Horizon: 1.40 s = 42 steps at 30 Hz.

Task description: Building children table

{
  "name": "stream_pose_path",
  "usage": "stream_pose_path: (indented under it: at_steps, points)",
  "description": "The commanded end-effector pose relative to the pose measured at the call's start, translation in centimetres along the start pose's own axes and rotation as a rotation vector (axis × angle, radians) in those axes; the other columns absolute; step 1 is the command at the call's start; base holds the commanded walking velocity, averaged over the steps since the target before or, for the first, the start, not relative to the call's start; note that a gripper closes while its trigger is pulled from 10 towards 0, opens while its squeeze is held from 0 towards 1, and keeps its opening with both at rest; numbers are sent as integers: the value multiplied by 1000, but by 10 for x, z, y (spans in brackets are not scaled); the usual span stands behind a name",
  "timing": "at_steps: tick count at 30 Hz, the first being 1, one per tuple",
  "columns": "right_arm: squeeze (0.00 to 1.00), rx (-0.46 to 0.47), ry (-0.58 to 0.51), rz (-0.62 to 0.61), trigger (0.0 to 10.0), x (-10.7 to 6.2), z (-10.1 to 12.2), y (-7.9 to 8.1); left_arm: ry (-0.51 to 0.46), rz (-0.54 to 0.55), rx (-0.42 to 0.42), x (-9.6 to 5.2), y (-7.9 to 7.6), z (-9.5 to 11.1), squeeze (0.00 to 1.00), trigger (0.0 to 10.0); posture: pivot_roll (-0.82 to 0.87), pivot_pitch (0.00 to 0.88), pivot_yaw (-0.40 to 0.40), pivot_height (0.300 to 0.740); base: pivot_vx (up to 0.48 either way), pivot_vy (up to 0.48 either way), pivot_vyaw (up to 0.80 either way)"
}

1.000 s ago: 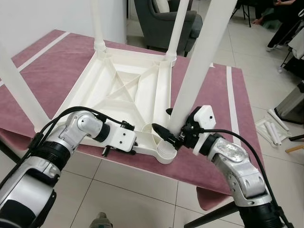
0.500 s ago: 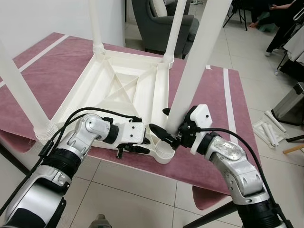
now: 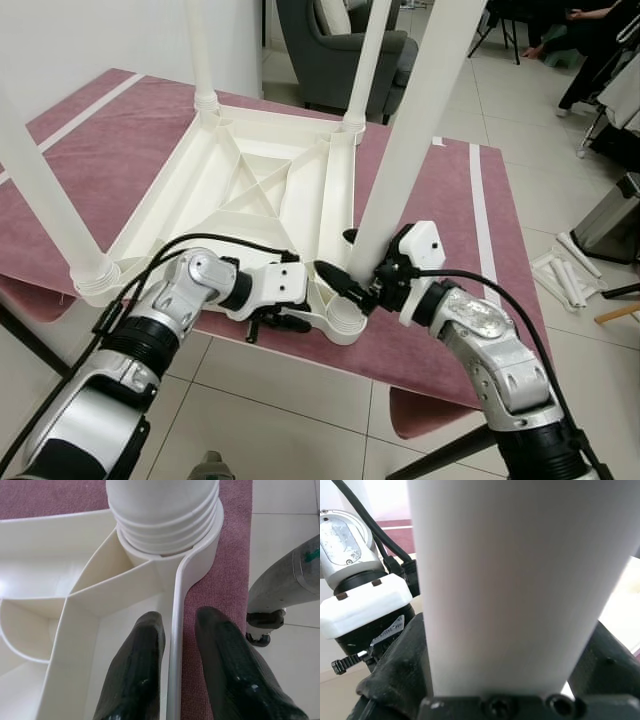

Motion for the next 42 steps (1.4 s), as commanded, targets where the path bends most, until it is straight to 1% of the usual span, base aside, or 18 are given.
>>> stream_pose_path:
  at_steps: [1,2,4,5,13,14,17,22,23,25,26,27,31,36,38,39,40,42]
  points:
    - [0,8,13,6,10000,-1,-4,0,19,279,-23,-5,27,-6,0,5255,173,12,-40,740,0,0,0]
    - [0,7,14,14,10000,-1,-4,0,19,279,-24,-5,27,-6,0,1176,173,12,-40,740,0,0,0]
    - [0,7,14,14,10000,-1,-4,0,19,279,-24,-5,27,-6,0,1176,173,12,-40,740,0,0,0]
    - [0,2,19,30,10000,-1,-4,1,16,273,-25,-5,27,-6,0,0,173,12,-40,740,0,0,0]
    - [0,-29,125,221,10000,-12,-18,2,-42,208,-10,-5,20,2,0,0,170,10,-36,740,0,0,0]
    - [0,-47,164,307,10000,-11,-20,-6,-57,155,24,-7,13,5,0,0,174,10,-34,740,0,0,0]
    - [0,-51,174,333,10000,-10,-20,-10,-60,136,38,-9,10,5,0,0,175,10,-35,740,0,0,0]
    - [0,-50,187,400,10000,5,-18,-18,-53,95,68,-17,5,5,0,0,199,16,-43,740,0,0,0]
    - [0,-50,187,400,10000,5,-18,-18,-53,95,68,-17,5,5,0,0,199,16,-43,740,0,0,0]
    - [0,-24,176,436,10000,15,-19,-16,-50,97,71,-19,5,5,0,0,209,19,-50,740,0,0,0]
    - [0,-6,172,450,1216,17,-21,-11,-54,104,68,-20,5,6,0,0,216,22,-55,740,0,0,0]
    - [0,17,176,443,0,19,-25,-9,-63,110,61,-19,5,7,0,0,221,26,-60,740,0,0,0]
    - [0,39,182,431,0,20,-30,-7,-72,115,54,-18,5,9,0,0,221,26,-60,740,0,0,0]
    - [0,99,270,143,0,18,-62,-10,-126,160,23,-15,11,19,0,0,204,47,-63,740,0,0,0]
    - [0,99,270,143,0,18,-62,-10,-126,160,23,-15,11,19,0,0,204,47,-63,740,0,0,0]
    - [0,110,287,85,0,18,-67,-10,-133,170,17,-15,13,20,0,0,202,48,-63,740,0,0,0]
    - [0,110,287,85,0,18,-67,-10,-133,170,17,-15,13,20,0,0,202,48,-63,740,0,0,0]
    - [0,137,323,-89,0,18,-79,-11,-150,182,7,-12,18,26,0,0,192,54,-59,740,0,0,0]
Point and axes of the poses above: a point about 5 cm out from each wrist's last joint towards the gripper, its own x axis pointing out of the wrist towards the gripper, its own z axis along the axis of the wrist's last joint, y = z × x, the point moved 5 cm from there along x, pointing out of the wrist towards the gripper, and after that the axes turned 1 degree about -x, right-handed, at the moved point
